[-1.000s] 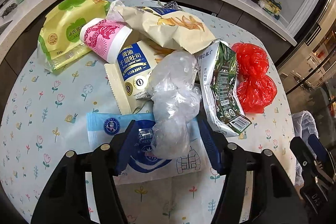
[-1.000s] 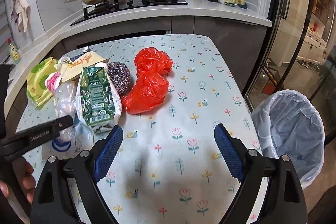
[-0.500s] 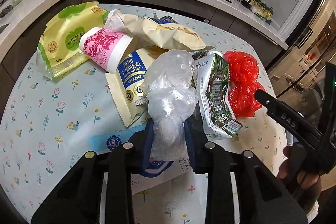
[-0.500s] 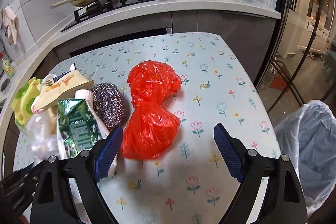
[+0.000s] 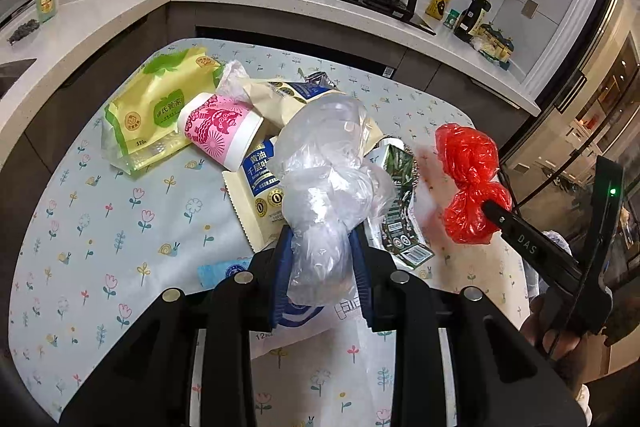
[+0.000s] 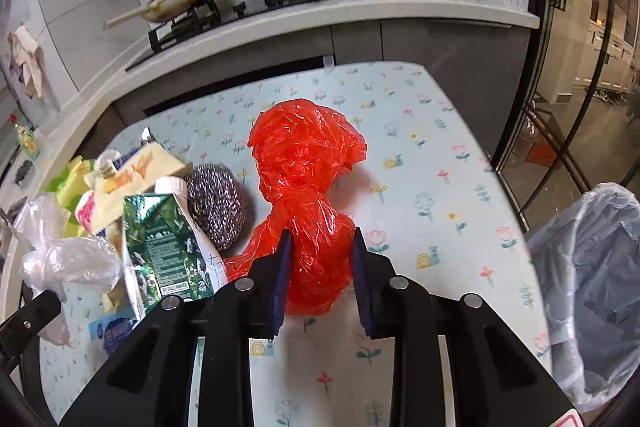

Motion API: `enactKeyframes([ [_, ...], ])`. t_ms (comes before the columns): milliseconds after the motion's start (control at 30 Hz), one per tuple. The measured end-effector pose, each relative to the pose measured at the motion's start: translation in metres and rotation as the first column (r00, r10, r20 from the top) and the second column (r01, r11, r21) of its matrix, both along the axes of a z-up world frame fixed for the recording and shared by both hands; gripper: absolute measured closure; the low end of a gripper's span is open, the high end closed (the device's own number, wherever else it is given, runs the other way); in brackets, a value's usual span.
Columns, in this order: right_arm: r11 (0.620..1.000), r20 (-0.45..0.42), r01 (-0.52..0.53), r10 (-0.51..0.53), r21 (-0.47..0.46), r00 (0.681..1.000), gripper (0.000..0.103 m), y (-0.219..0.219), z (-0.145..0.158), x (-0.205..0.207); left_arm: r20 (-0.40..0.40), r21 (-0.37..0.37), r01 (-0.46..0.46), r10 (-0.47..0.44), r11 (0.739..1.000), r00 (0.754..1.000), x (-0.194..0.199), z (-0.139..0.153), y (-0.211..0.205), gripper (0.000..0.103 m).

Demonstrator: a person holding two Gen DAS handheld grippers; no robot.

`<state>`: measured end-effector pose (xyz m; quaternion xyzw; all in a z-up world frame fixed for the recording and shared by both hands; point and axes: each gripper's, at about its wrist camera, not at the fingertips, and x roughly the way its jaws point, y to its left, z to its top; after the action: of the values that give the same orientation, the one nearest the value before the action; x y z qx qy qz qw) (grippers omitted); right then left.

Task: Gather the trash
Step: 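Carry both bags over the bin and open both grippers to drop them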

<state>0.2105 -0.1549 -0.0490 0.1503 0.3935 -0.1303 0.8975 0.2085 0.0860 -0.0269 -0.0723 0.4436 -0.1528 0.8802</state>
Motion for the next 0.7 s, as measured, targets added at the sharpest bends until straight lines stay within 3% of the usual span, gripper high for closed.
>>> enactKeyframes([
  [367, 0.997, 0.118, 0.072, -0.067, -0.036, 0.991, 0.077, -0.034, 0.061, -0.068, 0.104, -0.022, 0.064, -0.061, 0.998, 0.993, -0.034, 0.052, -0.035, 0.075],
  [700, 0.979, 0.131, 0.196, -0.188, -0.050, 0.973, 0.077, -0.084, 0.075, -0.140, 0.143, -0.021, 0.222, -0.217, 0.975, 0.966, -0.069, 0.073, -0.117, 0.075],
])
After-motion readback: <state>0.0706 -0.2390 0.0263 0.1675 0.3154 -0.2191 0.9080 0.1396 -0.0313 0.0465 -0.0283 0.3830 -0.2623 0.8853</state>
